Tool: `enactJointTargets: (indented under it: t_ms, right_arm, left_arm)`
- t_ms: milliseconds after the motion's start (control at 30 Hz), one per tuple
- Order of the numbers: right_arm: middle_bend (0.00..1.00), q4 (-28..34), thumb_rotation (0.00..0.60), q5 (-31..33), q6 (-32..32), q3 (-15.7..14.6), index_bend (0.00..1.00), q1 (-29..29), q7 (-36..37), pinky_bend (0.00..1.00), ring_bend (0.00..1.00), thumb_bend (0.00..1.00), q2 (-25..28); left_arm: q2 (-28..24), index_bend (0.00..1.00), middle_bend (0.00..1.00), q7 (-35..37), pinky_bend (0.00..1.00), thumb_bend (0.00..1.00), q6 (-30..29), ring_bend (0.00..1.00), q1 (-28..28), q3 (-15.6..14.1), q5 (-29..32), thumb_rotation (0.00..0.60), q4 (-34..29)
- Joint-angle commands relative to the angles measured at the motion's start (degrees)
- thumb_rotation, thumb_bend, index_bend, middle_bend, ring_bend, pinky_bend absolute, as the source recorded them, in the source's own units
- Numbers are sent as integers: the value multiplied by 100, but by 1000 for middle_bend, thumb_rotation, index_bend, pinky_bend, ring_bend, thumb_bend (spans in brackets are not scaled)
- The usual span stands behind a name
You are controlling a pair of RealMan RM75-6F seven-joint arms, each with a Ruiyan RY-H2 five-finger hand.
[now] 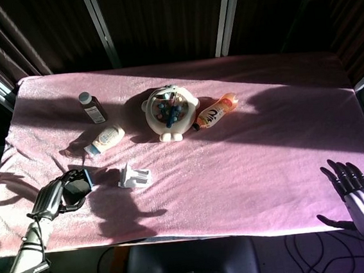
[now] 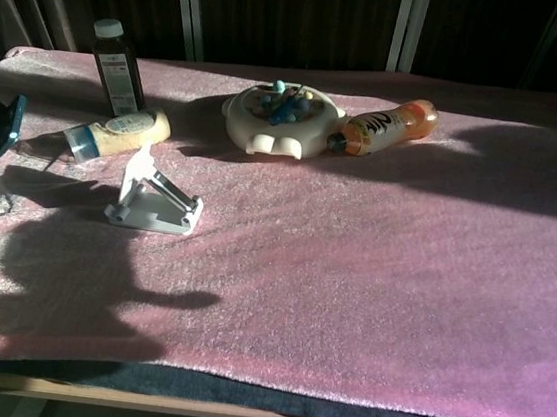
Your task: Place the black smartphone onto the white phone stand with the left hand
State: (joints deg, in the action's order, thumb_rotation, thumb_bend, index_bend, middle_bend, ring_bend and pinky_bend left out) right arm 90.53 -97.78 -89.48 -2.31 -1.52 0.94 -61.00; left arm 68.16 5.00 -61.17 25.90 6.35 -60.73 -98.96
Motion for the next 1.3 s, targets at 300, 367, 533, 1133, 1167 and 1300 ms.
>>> enactJointTargets:
  t_ms: [300, 367, 533, 1133, 1167, 1300]
  right_arm:
    - [0, 3, 600, -10, 19, -7, 0, -7, -31, 0, 0, 209, -9]
    - [0, 5, 600, -10, 14, -9, 0, -6, -12, 0, 0, 210, 2]
    - [0, -16, 600, 18, -44, 3, 0, 20, 94, 0, 0, 210, 29]
    - [0, -8, 600, 79, -11, 17, 0, 48, -148, 0, 0, 210, -43]
    - [0, -7, 600, 74, -10, 16, 0, 47, -157, 0, 0, 210, -44]
    - [0, -5, 600, 96, -9, 23, 0, 53, -166, 0, 0, 210, -48]
  left_arm:
    - [291, 840, 1000, 2700, 250, 437, 23, 756, -222, 484, -1145, 600, 133]
    - [557, 840, 1000, 2702, 247, 436, 13, 755, -103, 551, -1233, 600, 401]
    - [801, 840, 1000, 3123, 234, 435, 274, 732, 334, 454, -2086, 600, 1337]
    - [1295, 826, 1000, 5992, 149, 445, -221, 621, 1183, -301, -3711, 600, 3740]
    - [1340, 826, 1000, 6111, 144, 445, -273, 612, 1199, -328, -3731, 600, 3848]
    - [1536, 825, 1000, 6697, 133, 444, -481, 594, 1254, -449, -3774, 600, 4270]
